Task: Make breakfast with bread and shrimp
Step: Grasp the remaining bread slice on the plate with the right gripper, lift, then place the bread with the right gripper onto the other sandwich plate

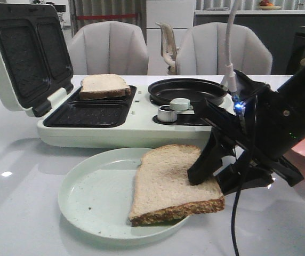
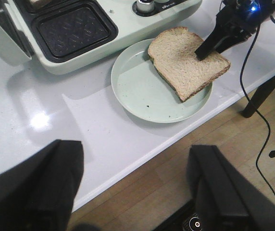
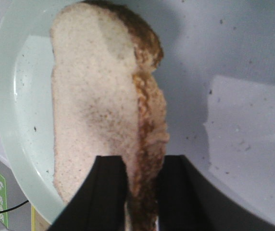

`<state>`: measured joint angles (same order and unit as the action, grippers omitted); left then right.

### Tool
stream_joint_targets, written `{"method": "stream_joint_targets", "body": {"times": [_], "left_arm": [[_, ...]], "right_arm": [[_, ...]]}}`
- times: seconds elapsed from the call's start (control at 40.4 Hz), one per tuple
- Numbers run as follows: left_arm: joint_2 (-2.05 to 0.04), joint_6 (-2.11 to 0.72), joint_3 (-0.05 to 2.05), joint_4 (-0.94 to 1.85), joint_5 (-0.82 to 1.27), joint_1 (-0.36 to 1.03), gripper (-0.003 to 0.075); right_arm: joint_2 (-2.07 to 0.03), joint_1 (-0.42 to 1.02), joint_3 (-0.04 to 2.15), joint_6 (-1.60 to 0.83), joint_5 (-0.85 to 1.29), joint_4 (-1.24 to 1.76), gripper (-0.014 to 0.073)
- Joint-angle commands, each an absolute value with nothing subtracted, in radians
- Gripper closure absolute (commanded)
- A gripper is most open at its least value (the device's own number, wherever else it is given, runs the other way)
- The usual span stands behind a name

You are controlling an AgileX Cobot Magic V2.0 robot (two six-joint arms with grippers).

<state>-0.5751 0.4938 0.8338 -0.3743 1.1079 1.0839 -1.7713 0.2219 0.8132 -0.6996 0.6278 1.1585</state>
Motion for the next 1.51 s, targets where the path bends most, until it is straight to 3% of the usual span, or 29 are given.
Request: {"method": "stream_joint_targets", "body": {"times": [0.0, 0.223, 0.519, 0.668, 0.94, 1.261, 1.484], "left_arm": [[-0.579, 0.499, 0.858, -0.402, 1.038, 1.091, 0.0211], [-0.579, 0.499, 0.858, -0.402, 1.038, 1.091, 0.0211], [-0.579, 0.499, 0.858, -0.402, 1.038, 1.091, 0.0211], [-0.579, 0.499, 0.858, -0.402, 1.038, 1.091, 0.0211], [-0.579, 0.499, 0.858, -0.42, 1.038, 1.091, 0.0211], [-0.579, 0.499, 0.858, -0.42, 1.038, 1.091, 0.0211], [-0.579, 0.499, 0.858, -0.42, 1.038, 1.091, 0.0211]], "right_arm": [[-1.731, 0.223, 0.837, -0.727, 0.664, 1.179, 0.0424], [-1.65, 0.223, 0.837, -0.748, 0.711, 1.161, 0.0522], [-1.418, 0.223, 0.868, -0.748, 0.793, 1.208, 0.053], [-1.402, 0.224, 0.947, -0.795, 0.793, 1.298, 0.053], [-1.55, 0.266, 1.132, -0.969, 0.784, 1.49, 0.053], [-1.89, 0.363, 1.474, -0.976, 0.761, 1.543, 0.0529], [-2.067, 0.362, 1.589, -0.976, 0.799, 1.725, 0.0529]]}}
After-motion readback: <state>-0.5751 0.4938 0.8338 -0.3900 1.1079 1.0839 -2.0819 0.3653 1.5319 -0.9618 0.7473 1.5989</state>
